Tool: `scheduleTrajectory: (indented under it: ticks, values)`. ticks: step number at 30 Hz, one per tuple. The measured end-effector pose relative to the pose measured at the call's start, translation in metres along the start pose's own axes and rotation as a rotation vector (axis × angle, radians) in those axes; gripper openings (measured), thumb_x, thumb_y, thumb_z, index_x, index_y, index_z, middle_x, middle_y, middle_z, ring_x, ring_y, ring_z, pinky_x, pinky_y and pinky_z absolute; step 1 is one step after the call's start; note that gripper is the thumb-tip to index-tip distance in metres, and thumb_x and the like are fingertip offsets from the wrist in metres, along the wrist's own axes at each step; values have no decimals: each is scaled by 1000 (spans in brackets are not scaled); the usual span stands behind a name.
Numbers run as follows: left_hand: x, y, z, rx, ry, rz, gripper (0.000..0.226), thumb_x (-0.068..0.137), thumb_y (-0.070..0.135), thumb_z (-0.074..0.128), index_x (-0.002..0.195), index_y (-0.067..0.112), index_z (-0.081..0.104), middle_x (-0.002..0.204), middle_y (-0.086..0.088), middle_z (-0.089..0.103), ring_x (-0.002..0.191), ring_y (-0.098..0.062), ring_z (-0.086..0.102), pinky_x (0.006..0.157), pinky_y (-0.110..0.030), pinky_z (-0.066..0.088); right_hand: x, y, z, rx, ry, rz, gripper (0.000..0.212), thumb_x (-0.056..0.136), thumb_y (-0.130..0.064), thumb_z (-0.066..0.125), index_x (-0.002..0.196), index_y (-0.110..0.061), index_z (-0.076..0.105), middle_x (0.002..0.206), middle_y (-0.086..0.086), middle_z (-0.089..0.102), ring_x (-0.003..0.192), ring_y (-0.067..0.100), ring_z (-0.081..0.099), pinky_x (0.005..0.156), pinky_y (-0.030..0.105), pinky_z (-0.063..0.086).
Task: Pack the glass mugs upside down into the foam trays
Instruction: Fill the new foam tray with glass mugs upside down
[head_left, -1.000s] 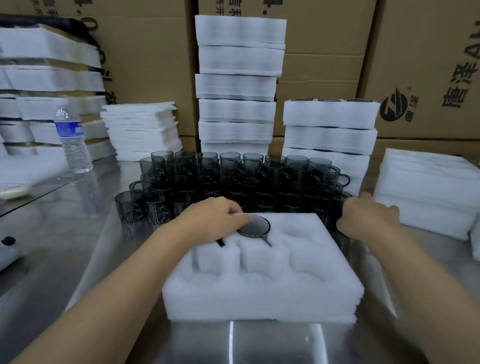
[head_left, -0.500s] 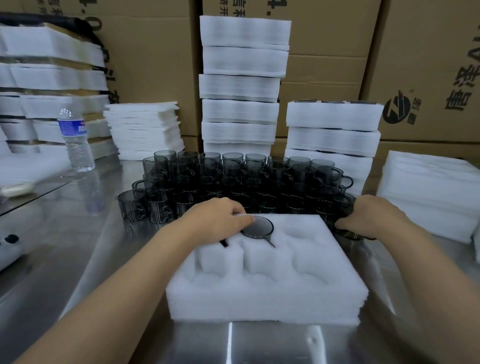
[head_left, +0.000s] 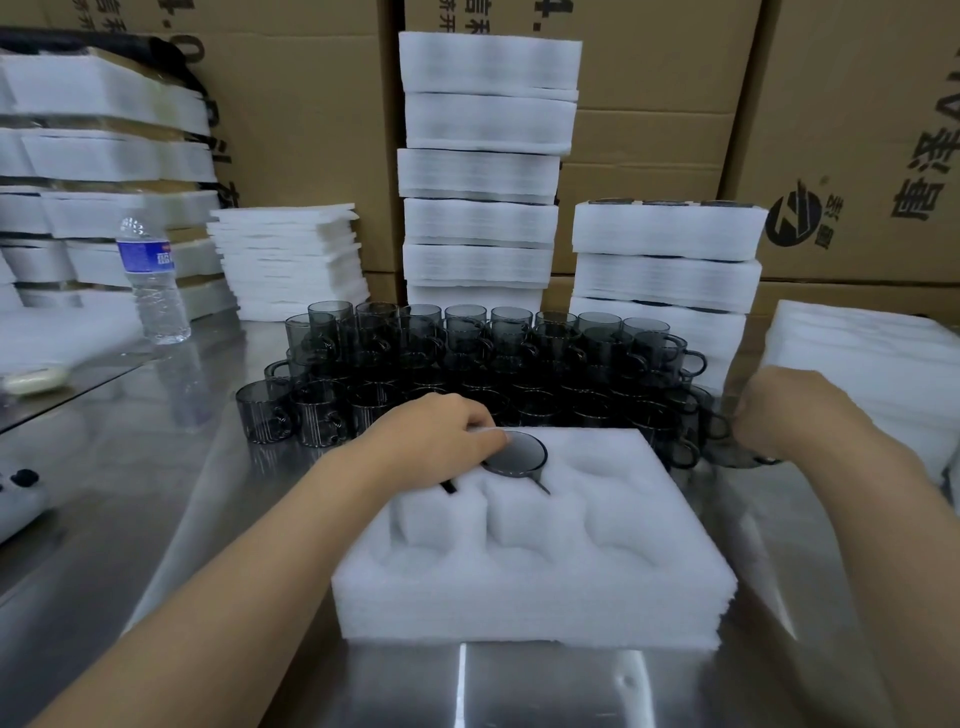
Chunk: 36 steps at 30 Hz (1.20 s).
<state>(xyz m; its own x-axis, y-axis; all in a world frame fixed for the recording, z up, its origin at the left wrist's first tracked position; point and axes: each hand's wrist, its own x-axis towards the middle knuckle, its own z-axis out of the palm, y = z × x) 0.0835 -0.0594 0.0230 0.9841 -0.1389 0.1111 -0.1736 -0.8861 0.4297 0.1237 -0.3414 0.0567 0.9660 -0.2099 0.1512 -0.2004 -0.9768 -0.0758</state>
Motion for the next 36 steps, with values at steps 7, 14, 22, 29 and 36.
scheduleTrajectory:
  ticks: [7, 14, 22, 29, 36]
  values:
    - [-2, 4, 1, 24, 129, 111, 17, 91, 36, 55, 103, 33, 66, 87, 22, 62, 87, -6, 63, 81, -29, 52, -17, -14, -13, 247, 205, -147, 7, 81, -5, 55, 81, -9, 60, 82, 6, 54, 71, 24, 46, 53, 27, 31]
    - [-3, 6, 1, 92, 375, 253, 44, 90, 34, 57, 133, 32, 51, 98, 20, 62, 95, -5, 56, 84, -22, 40, -48, -60, 1, 764, 155, -422, 23, 82, -18, 67, 70, -35, 59, 76, -19, 59, 73, -2, 55, 52, 7, 38]
    - [-2, 4, 2, -29, 300, 221, 81, 82, 42, 65, 147, 41, 16, 96, 21, 55, 98, -7, 56, 84, -23, 41, -62, -84, 27, 868, 180, -691, 19, 84, -8, 66, 86, -26, 63, 110, -14, 49, 104, 5, 51, 94, 23, 42]
    - [-3, 2, 3, -81, 312, 273, 76, 74, 36, 67, 139, 40, 29, 96, 9, 65, 87, -10, 61, 76, -33, 51, -71, -84, 28, 613, 347, -920, 11, 84, -6, 65, 94, -9, 66, 128, 5, 47, 117, 19, 46, 93, 17, 29]
    - [1, -4, 5, -137, 345, 307, 89, 71, 31, 72, 144, 39, 22, 109, 7, 57, 102, -8, 56, 89, -27, 46, -75, -84, 25, 636, 371, -979, 45, 80, -20, 69, 122, -16, 52, 123, -5, 45, 114, 13, 42, 90, 27, 41]
